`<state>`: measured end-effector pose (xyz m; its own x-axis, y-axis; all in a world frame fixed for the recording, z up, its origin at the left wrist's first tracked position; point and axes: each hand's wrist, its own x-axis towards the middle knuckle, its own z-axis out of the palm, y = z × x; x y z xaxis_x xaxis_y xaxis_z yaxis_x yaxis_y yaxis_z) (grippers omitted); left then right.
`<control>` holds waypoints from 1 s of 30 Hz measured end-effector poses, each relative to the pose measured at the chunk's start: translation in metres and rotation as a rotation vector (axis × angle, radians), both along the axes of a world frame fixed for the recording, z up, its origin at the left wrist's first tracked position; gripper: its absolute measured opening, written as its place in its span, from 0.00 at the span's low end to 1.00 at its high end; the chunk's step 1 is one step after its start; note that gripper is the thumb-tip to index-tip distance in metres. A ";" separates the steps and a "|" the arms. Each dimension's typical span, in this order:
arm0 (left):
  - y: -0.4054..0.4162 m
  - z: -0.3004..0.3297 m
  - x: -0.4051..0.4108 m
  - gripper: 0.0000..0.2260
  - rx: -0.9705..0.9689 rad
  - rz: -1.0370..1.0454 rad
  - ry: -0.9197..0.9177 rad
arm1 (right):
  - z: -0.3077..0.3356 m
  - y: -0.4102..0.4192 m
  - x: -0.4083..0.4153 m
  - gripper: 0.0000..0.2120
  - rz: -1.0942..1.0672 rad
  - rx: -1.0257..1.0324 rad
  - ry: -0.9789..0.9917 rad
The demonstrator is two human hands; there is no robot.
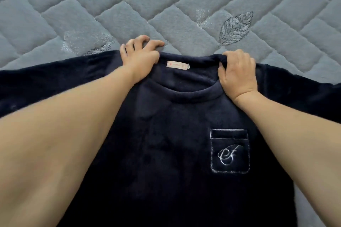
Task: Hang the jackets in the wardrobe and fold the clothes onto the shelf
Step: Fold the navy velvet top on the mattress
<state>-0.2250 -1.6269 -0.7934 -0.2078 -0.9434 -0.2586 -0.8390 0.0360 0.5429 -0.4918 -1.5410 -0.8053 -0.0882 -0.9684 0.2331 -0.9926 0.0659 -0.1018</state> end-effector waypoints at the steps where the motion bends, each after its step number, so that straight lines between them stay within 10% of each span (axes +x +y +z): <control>1: -0.009 0.013 0.007 0.31 0.115 0.006 0.063 | 0.004 0.001 0.000 0.19 -0.013 0.039 -0.007; 6: 0.001 0.062 0.049 0.13 -0.079 -0.250 -0.418 | 0.050 0.015 0.008 0.32 0.001 0.146 -0.149; 12: 0.084 0.094 0.085 0.10 -0.614 -0.415 -0.442 | 0.103 0.068 0.012 0.13 0.115 0.104 0.129; 20: 0.200 0.071 0.106 0.14 -0.390 -0.472 -0.681 | 0.073 0.196 0.037 0.18 -0.072 0.507 0.331; 30: 0.205 0.047 0.087 0.20 -0.287 0.133 -0.217 | 0.057 0.186 0.061 0.30 -0.256 0.195 -0.105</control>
<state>-0.1383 -1.4216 -0.7468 -0.0481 -0.9988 -0.0041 -0.9408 0.0439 0.3360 -0.4305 -1.3545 -0.7479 -0.3478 -0.9373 0.0218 -0.9261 0.3399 -0.1639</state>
